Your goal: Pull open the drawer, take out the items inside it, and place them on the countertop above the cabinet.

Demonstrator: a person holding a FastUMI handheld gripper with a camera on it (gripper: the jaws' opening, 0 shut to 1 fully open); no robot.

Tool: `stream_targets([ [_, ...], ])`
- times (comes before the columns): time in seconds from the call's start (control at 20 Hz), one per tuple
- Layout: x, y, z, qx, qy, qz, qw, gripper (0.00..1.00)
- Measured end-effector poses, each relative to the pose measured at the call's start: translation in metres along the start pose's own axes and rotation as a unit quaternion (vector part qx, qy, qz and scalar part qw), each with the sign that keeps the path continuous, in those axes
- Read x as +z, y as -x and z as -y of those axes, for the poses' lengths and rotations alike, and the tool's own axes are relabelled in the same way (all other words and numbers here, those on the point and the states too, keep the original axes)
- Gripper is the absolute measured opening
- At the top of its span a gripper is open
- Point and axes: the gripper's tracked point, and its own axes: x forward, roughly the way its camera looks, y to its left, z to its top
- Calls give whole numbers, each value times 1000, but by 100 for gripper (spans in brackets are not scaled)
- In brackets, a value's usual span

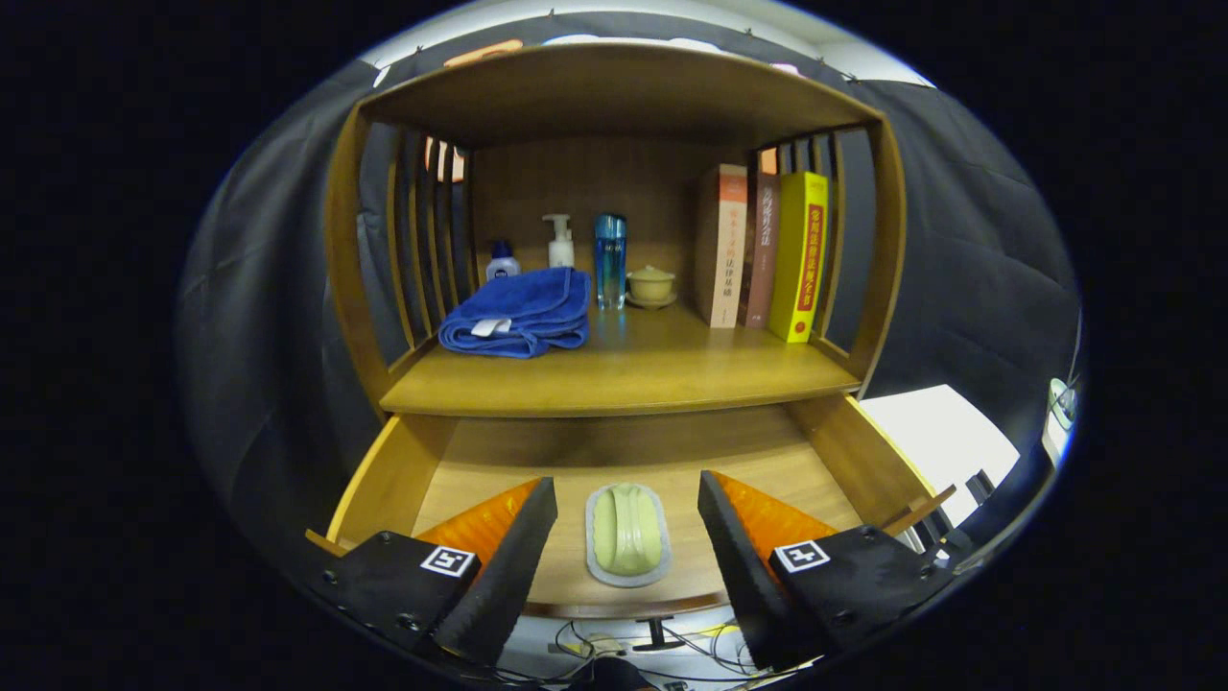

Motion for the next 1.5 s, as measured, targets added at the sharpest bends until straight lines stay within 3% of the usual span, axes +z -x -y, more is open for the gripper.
stream_targets([
  [0.4, -68, -51, -3, 14, 4, -135, 991, 96],
  [0.7, -98, -65, -7, 15, -1, -187, 982, 77],
  [0.8, -106, -68, -6, 14, -5, -202, 979, 64],
  [0.95, -106, -66, -2, 10, -16, -205, 979, 30],
  [1.5, -42, -32, 7, 21, -14, -167, 986, 28],
])
